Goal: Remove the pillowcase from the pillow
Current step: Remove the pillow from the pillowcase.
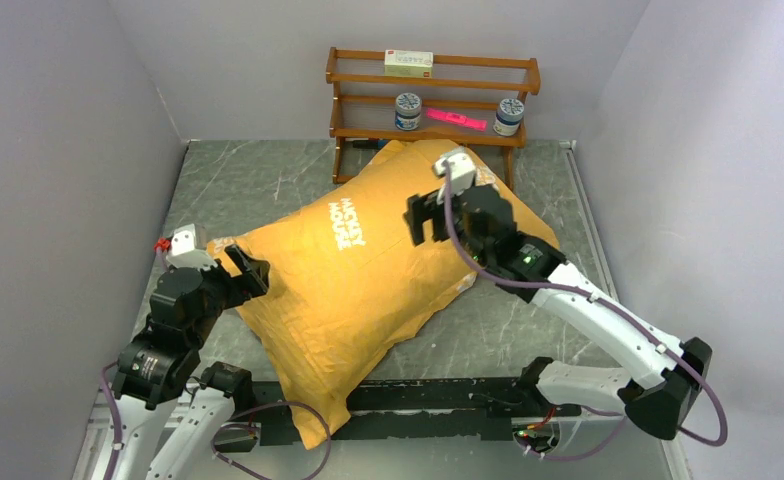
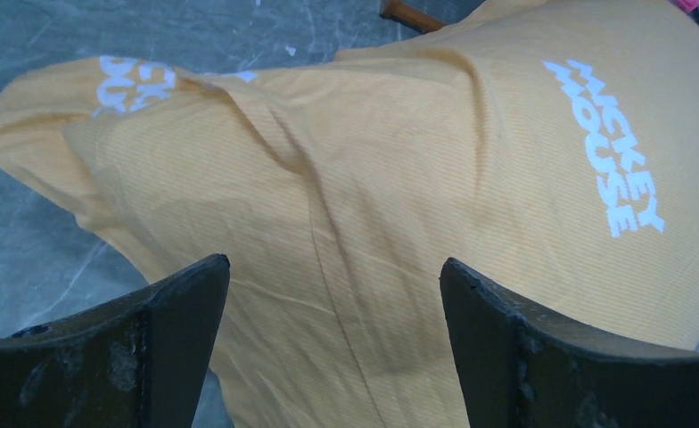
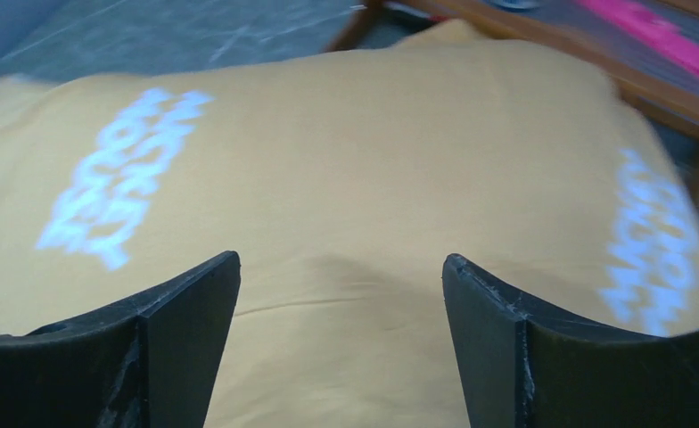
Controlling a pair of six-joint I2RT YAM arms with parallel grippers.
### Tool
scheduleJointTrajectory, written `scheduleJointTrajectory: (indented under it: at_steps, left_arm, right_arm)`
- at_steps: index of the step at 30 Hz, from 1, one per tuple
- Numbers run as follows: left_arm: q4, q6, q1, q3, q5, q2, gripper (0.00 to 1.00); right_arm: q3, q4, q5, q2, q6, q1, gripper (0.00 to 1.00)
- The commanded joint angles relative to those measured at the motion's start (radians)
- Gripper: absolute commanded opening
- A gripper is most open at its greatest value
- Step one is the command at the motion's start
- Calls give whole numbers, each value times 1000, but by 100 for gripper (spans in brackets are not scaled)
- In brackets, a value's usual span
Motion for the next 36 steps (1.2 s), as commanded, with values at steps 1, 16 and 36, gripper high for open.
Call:
scheduleJointTrajectory:
  at_steps: [1,16,36]
  left_arm:
    - [-22,-62,-3,-17,-13,-4,92]
    - [-28,-84,-3,-30,-110,-4,93]
    - [20,-62,-3,-40,-34,21,93]
  right_arm:
    - [40,70,20,34,-19,184,88]
    - [198,168,133,355,-140,630,100]
    - [250,109,451,611,-257,690,97]
